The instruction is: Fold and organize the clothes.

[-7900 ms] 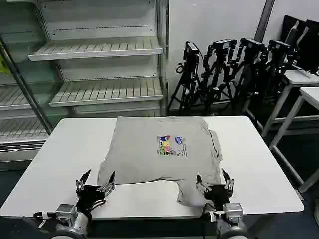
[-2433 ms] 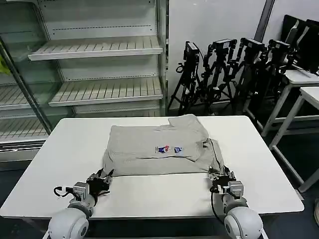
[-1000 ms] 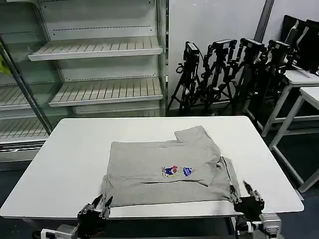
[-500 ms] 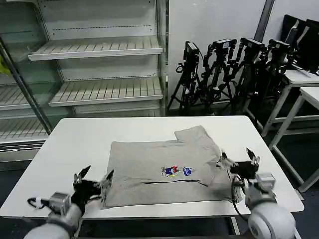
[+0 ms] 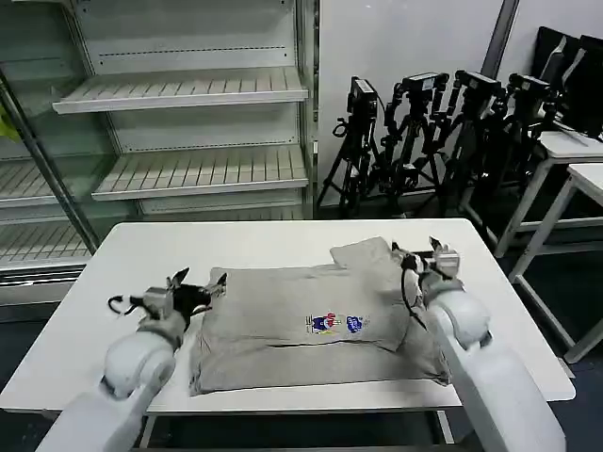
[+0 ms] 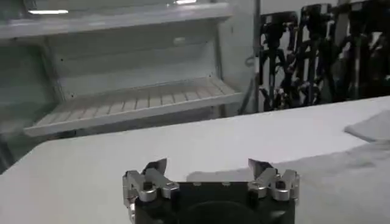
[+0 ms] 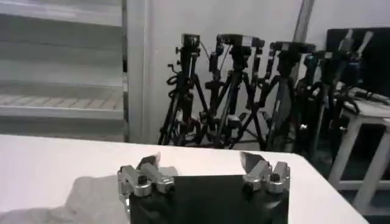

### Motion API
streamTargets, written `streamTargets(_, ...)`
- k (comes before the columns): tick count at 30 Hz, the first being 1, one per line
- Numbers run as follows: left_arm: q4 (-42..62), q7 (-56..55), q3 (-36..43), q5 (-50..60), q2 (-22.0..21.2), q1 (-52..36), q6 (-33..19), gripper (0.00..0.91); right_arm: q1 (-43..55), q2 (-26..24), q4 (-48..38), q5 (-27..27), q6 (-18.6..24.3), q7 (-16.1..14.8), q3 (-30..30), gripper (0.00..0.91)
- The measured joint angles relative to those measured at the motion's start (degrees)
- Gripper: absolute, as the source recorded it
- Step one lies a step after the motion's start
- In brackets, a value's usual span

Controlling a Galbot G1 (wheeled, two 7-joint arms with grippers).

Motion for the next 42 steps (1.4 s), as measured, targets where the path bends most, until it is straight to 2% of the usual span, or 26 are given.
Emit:
streamTargets(9, 10.18, 0.16, 5.12, -1.41, -1.54, -7.36, 0.15, 0.907, 7.16, 3.57, -13.57, 0.56, -0.04, -0.45, -3.36, 0.907)
streamTargets(19, 15.03, 0.36, 6.99, -2.82, -2.03, -9.85, 0.15, 0.907, 10.2, 5.97, -21.64, 2.16, -0.09, -1.11, -5.73, 0.907)
streamTargets(20, 15.23, 0.47, 7.07, -2.89, -2.04, -9.96, 0.15, 0.907, 10.5, 6.17, -22.11, 2.44, -0.09, -1.18, -5.9, 0.877)
streamTargets(21, 15.42, 0.54, 7.13, -2.94, -2.04, -10.05, 0.15, 0.887, 10.74, 6.37, -22.55, 2.74, -0.08, -1.23, -6.05, 0.725)
streamTargets(22, 15.57, 0.6, 7.17, -2.99, -2.01, -10.09, 0.15, 0.554, 10.94, 6.52, -22.93, 3.03, 0.0, -1.33, -6.24, 0.625)
streamTargets(23, 15.65, 0.76, 7.23, -3.03, -1.95, -10.09, 0.15, 0.02, 11.18, 6.66, -23.33, 3.35, 0.05, -1.46, -6.44, 0.292)
streamTargets(24, 15.75, 0.81, 7.26, -3.05, -1.89, -10.1, 0.15, 0.02, 11.39, 6.77, -23.65, 3.66, 0.05, -1.58, -6.6, 0.121)
streamTargets(25, 15.79, 0.97, 7.28, -3.11, -1.8, -10.08, 0.14, 0.02, 11.58, 6.88, -23.94, 3.99, 0.06, -1.7, -6.75, 0.02)
streamTargets(26, 15.8, 1.11, 7.28, -3.18, -1.74, -10.04, 0.13, 0.02, 11.74, 6.99, -24.2, 4.4, 0.07, -1.78, -6.88, 0.0)
streamTargets(42, 15.16, 2.35, 6.91, -4.72, -0.5, -8.36, -0.13, 0.02, 12.15, 7.76, -25.5, 8.75, 0.11, -3.33, -7.46, 0.0)
